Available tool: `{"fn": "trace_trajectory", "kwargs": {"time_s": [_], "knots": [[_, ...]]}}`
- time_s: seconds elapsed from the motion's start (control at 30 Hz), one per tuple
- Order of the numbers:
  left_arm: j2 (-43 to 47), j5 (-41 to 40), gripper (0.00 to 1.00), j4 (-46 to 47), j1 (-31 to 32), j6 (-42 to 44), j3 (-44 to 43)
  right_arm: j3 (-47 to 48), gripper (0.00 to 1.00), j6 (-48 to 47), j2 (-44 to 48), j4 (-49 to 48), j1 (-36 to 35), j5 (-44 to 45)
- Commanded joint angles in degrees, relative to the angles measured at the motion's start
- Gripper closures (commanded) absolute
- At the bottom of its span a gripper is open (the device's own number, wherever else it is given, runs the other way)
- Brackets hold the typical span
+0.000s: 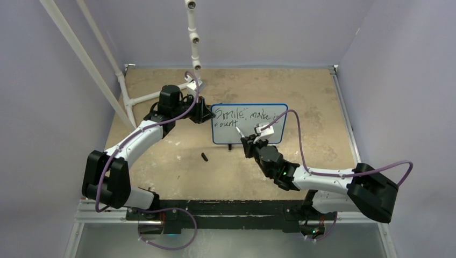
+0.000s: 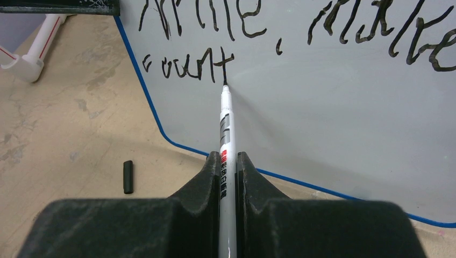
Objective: Write a sentence on the whiteboard
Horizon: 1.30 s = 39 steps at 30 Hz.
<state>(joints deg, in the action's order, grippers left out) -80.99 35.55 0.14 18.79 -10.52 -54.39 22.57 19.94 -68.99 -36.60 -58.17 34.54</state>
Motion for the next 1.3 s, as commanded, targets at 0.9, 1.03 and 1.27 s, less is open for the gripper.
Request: {"fn": "trace_trajectory", "kwargs": {"time_s": [0.9,1.03,1.27], "knots": [[1.8,0.1,0.8,2.1,0.5,-0.5,0.9,-3.7,1.0,-1.5,6.8,-1.1,0.0,1.0],[2.0,-0.2,0.8,2.1,0.5,-0.5,1.0,-3.2,1.0,-1.5,5.6,-1.0,0.0,0.7],[2.0,-0.3,0.8,2.1,0.5,-0.5,1.0,-2.3,1.0,-0.3,4.5,0.4,0.0,3.3]]}}
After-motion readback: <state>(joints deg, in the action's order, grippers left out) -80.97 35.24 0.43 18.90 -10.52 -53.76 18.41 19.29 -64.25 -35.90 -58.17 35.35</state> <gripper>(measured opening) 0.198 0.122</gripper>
